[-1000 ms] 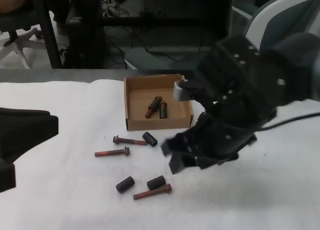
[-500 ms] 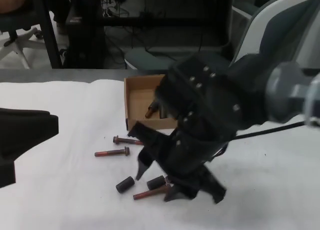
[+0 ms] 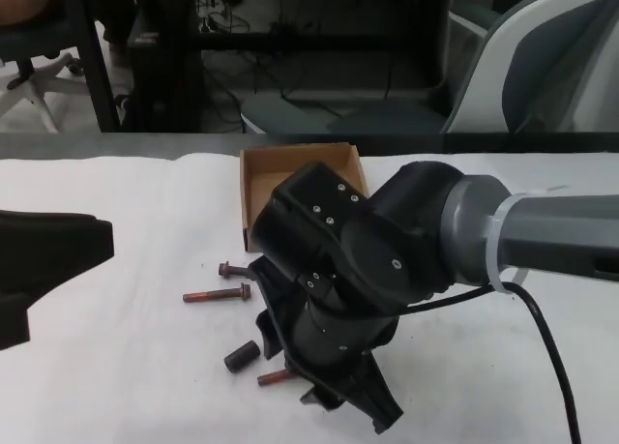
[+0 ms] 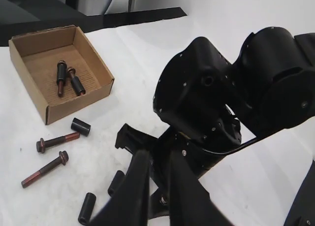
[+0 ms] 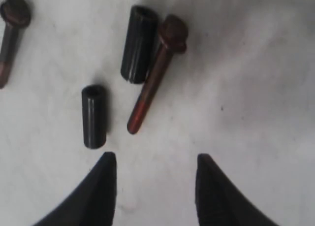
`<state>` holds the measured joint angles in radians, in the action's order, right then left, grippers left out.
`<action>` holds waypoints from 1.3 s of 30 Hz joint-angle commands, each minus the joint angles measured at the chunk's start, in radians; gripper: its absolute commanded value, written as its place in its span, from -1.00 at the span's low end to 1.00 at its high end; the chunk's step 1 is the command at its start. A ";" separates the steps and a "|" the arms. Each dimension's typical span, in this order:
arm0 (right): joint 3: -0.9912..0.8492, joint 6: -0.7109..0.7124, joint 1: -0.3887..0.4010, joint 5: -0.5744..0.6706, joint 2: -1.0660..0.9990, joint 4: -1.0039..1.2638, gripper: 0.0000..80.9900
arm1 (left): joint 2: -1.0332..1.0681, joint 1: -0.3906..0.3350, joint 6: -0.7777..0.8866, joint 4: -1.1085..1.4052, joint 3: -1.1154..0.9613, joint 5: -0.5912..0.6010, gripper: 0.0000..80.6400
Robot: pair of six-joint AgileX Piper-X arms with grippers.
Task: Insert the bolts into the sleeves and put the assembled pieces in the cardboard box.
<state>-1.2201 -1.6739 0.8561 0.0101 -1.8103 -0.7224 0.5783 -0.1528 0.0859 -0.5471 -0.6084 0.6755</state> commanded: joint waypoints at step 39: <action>-0.005 -0.056 -0.058 -0.031 -0.087 0.060 0.10 | -0.004 0.003 0.004 0.066 0.000 -0.002 -0.61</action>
<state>-1.2201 -1.7137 0.8016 -0.0243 -1.8955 -0.6671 0.5783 -0.1528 0.0881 -0.4947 -0.6084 0.6755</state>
